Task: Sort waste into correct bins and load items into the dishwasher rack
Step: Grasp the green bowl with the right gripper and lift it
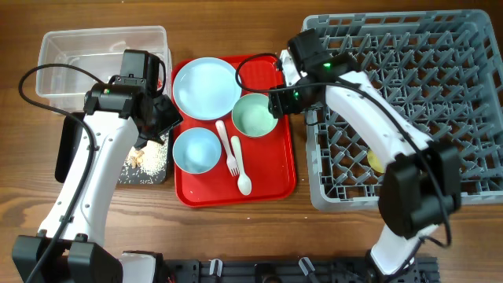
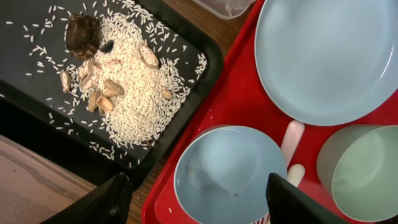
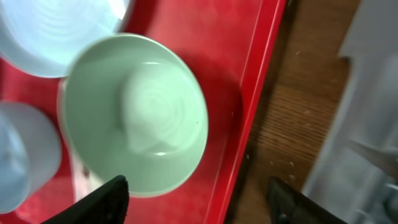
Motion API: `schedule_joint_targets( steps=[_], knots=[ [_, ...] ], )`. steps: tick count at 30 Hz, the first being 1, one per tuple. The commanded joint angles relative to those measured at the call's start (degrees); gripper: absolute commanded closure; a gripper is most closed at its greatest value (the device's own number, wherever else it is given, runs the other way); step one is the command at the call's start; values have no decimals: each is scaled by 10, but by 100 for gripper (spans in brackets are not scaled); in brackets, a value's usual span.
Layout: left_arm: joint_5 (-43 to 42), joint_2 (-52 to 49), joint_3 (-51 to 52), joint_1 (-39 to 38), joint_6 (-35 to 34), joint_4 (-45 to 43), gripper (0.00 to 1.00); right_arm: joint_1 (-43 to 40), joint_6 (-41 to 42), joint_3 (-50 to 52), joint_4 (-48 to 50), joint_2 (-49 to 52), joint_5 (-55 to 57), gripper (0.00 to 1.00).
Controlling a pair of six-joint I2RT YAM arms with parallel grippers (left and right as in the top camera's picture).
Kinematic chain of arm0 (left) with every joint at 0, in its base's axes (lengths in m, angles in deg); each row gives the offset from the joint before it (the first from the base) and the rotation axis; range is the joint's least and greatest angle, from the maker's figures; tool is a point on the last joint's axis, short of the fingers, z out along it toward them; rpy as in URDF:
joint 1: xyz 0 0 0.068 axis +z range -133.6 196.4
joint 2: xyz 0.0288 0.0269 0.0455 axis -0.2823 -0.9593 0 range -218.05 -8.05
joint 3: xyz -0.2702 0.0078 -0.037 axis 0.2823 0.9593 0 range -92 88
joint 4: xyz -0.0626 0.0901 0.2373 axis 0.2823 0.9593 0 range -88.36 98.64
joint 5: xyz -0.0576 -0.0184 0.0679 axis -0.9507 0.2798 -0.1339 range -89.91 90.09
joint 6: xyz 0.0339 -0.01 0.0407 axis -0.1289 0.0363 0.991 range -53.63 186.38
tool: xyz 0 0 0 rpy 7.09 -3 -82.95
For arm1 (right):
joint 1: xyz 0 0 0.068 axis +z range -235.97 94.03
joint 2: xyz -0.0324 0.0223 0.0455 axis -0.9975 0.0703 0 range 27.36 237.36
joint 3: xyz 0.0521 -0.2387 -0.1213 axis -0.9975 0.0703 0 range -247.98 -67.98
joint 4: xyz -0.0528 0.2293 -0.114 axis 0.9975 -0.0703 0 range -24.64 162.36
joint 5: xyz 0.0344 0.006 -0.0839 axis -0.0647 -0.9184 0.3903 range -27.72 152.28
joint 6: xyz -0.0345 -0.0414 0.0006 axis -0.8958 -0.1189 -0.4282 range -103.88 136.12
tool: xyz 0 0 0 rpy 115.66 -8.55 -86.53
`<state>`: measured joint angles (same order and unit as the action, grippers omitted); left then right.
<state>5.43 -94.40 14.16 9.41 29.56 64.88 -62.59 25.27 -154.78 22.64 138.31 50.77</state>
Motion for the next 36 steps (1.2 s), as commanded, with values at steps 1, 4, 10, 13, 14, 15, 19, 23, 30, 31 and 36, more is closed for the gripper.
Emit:
schedule_joint_targets(
  steps=[1, 4, 10, 13, 14, 15, 19, 23, 30, 31, 36],
  knots=[
    [12, 5, -4, 2, -12, 1, 30, 6, 31, -1, 12, 49, 1, 36],
    [12, 5, -4, 2, -12, 1, 29, 6, 51, -1, 24, 69, 3, 55],
    [12, 5, -4, 2, -12, 1, 29, 7, 61, -1, 39, 82, 3, 80],
    [12, 5, -4, 2, -12, 1, 30, 7, 61, -1, 38, 82, 3, 84],
    [12, 5, -4, 2, -12, 1, 30, 7, 60, -1, 36, 82, 3, 84],
    [12, 5, -4, 2, -12, 1, 29, 7, 61, 1, 35, 82, 3, 85],
    [12, 5, -4, 2, -12, 3, 29, 7, 80, 17, 42, 82, 5, 85],
    [12, 5, -4, 2, -12, 2, 29, 7, 78, 22, 49, 82, 5, 96],
    [12, 5, -4, 2, -12, 2, 30, 3, 73, 4, 40, 67, 8, 96],
    [12, 5, -4, 2, -12, 2, 30, -2, 73, -1, 37, 55, 13, 96],
    [12, 5, -4, 2, -12, 2, 30, -31, 73, -9, 47, -48, 95, 96]
  ],
)
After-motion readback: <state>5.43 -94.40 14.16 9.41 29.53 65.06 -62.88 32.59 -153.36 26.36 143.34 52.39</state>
